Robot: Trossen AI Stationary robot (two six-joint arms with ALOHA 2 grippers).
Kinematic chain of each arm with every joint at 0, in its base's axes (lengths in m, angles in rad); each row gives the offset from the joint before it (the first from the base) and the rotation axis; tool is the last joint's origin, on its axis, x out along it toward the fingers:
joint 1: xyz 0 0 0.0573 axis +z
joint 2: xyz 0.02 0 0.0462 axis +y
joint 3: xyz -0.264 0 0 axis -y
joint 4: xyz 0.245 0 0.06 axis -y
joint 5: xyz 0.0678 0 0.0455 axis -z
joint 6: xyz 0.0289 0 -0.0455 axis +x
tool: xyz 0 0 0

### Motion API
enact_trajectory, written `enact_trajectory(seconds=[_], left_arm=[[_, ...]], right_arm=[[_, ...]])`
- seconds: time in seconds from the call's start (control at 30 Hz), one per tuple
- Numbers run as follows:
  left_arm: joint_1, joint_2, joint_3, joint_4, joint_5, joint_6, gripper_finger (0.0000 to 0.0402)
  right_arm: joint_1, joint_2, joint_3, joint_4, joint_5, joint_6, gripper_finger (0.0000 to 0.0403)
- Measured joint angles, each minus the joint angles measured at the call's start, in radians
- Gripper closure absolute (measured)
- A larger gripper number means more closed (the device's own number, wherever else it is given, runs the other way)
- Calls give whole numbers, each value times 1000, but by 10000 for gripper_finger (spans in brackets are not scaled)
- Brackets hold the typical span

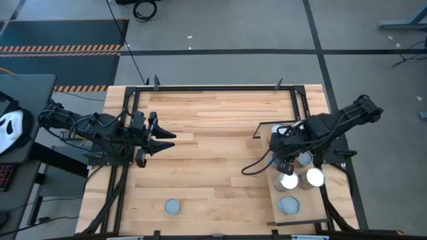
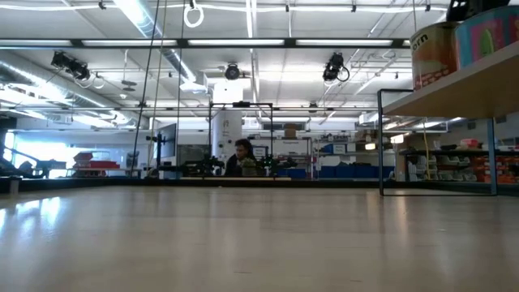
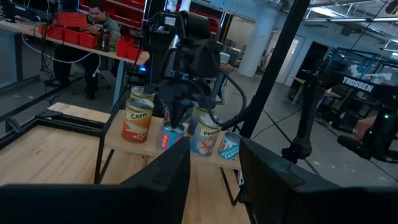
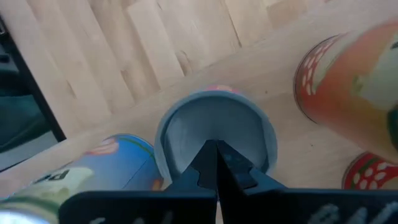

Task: Pick and place cans onto a shelf
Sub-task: Adjust the cans on the shelf

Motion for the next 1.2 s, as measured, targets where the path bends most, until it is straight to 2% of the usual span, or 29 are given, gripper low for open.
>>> enact_trajectory(seconds=[0.33,0.7,0.87,1.03,1.2], left_arm=[[0,0,0,0,0,0,257],[0,0,0,0,0,0,257],[0,0,0,0,0,-1,257],[0,0,0,0,0,-1,257],[0,0,0,0,0,-1,257]], right_arm=[[0,39,1,-12,-1,43,402],[0,7,-3,-45,-7,82,402],[0,-3,48,-49,-7,87,402],[9,-47,80,-171,-34,205,402],[52,-127,23,-162,-93,343,402]])
